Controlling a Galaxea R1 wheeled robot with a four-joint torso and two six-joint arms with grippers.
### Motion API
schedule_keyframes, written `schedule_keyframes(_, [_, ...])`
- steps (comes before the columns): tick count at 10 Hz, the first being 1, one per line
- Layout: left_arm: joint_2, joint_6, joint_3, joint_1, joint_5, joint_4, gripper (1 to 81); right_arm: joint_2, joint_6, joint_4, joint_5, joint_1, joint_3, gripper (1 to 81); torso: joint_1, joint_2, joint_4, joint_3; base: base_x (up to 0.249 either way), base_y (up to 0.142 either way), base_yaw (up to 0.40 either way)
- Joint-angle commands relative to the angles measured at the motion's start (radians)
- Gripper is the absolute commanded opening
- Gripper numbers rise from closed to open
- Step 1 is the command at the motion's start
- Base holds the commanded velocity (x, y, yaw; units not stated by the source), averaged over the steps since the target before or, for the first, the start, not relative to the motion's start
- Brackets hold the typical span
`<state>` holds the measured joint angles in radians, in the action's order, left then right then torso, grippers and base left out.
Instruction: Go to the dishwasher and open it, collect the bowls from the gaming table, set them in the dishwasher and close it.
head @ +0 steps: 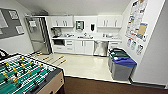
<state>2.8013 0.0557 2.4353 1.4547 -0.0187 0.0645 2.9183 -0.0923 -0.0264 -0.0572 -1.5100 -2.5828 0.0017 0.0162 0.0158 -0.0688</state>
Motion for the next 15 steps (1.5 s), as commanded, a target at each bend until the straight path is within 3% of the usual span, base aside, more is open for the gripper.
schedule_keyframes(1, [-0.015, -0.002, -0.005, -0.046, 0.054, 0.011, 81.1, -0.006, 0.003, -0.01, 0.053, 0.044, 0.001, 81.1, 0.0, 0.0, 0.0, 0.0, 0.125, 0.0, 0.0])
schedule_keyframes(15, [-0.015, -0.002, -0.005, -0.046, 0.054, 0.009, 81.1, 0.005, 0.005, -0.021, 0.053, 0.05, 0.001, 81.1, 0.0, 0.0, 0.0, 0.0, 0.124, 0.0, 0.0])
